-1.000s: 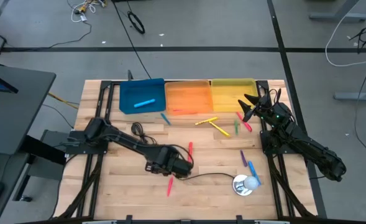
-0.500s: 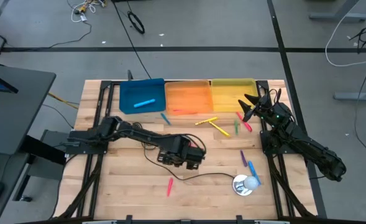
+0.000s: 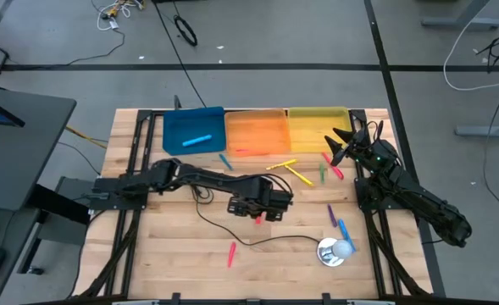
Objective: Pick & Place Markers
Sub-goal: Put the pink highlighter pen into the blue bin
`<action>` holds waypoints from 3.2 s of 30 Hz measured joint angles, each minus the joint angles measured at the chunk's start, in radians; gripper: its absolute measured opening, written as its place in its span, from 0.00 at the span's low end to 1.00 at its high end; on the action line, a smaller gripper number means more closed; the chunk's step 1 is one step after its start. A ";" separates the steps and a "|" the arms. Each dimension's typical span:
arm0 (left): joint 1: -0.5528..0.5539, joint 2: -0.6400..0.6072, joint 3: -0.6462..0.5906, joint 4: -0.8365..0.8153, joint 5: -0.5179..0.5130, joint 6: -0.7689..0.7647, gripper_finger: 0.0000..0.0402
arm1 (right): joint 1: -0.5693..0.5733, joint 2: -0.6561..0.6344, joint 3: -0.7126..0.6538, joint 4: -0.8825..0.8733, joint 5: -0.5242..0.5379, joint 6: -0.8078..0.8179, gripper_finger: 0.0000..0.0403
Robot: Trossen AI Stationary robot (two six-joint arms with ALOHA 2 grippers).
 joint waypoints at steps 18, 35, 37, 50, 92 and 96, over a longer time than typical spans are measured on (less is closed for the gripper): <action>0.012 0.055 0.007 0.009 -0.102 -0.029 0.84 | 0.000 0.000 0.000 0.000 0.000 0.000 0.61; 0.008 0.094 0.002 0.025 -0.043 0.006 0.79 | 0.000 0.000 0.000 0.000 0.000 0.000 0.61; 0.008 0.094 0.002 0.023 -0.043 0.008 0.73 | 0.000 0.000 0.000 0.000 0.000 0.000 0.61; 0.008 0.093 0.002 0.029 -0.038 0.056 0.16 | 0.000 0.000 0.000 0.000 0.000 0.000 0.61; 0.013 -0.501 -0.592 0.156 -0.007 0.797 0.16 | 0.000 0.000 0.000 0.000 0.000 0.000 0.61; 0.013 -0.592 -0.677 0.154 -0.006 0.878 0.16 | 0.000 0.000 0.000 0.000 0.000 0.000 0.61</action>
